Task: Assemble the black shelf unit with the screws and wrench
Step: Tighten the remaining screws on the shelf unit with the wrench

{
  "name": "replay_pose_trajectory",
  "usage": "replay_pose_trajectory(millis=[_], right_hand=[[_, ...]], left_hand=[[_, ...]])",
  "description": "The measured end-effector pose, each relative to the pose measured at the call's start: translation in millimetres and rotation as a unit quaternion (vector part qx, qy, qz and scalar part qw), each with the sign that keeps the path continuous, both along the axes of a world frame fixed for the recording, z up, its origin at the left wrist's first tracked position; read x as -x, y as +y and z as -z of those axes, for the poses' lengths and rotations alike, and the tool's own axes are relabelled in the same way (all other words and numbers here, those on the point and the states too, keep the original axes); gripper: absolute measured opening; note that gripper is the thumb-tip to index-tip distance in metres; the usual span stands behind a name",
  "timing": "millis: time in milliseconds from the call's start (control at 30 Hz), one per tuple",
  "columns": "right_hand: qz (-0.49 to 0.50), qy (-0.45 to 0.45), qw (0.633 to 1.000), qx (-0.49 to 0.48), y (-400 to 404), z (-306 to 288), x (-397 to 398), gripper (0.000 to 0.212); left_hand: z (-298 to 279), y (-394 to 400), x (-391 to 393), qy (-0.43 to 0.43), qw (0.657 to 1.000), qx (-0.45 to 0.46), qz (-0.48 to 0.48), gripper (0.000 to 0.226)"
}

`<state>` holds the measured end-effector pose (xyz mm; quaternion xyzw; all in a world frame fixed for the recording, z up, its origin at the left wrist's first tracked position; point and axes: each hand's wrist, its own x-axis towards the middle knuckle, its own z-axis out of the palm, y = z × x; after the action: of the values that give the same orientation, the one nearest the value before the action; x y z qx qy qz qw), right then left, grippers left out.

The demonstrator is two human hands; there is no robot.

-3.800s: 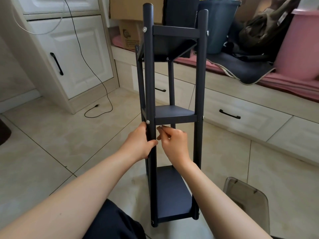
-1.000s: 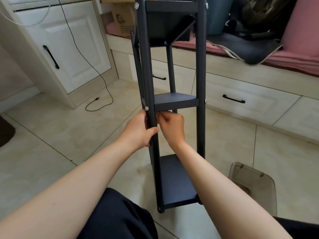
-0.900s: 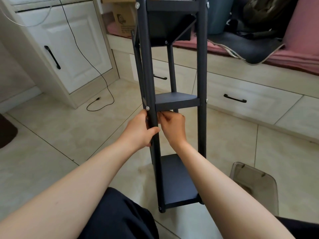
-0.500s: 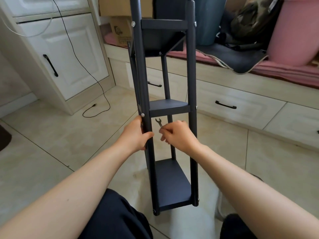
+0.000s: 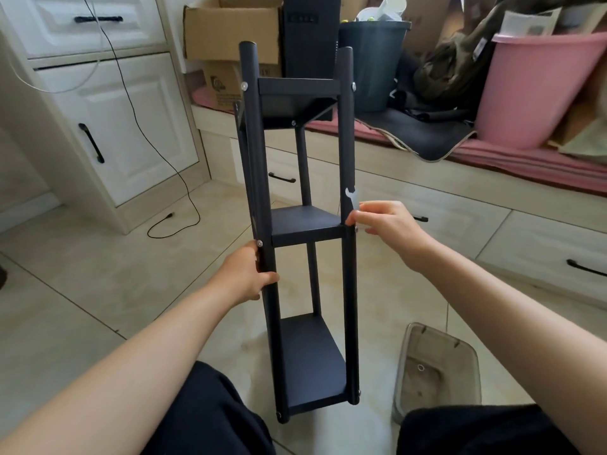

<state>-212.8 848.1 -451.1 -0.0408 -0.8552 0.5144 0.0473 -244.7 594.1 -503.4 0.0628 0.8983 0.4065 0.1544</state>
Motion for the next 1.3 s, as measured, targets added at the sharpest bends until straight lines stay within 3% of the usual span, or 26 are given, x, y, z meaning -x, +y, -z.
replay_pose_trajectory(millis=[300,667,933,1133,1300], right_hand=[[-0.007,0.002,0.989,0.147,-7,-2,16,0.023],[0.010,0.047,0.982,0.181,-17,-15,4,0.021],[-0.012,0.063,0.990,0.126,-32,-28,-5,0.016],[-0.038,0.073,0.994,0.076,-47,-32,-8,0.014],[-0.029,0.087,0.995,0.037,-58,-29,-8,0.011]], left_hand=[[6,-7,4,-0.026,0.998,-0.063,0.011,0.041],[11,-17,12,0.020,0.998,-0.052,0.018,0.051],[12,-11,16,-0.018,0.997,-0.070,-0.004,0.050],[14,-13,21,0.000,0.998,-0.052,-0.026,0.053],[7,-4,15,0.045,0.996,0.041,-0.064,0.051]])
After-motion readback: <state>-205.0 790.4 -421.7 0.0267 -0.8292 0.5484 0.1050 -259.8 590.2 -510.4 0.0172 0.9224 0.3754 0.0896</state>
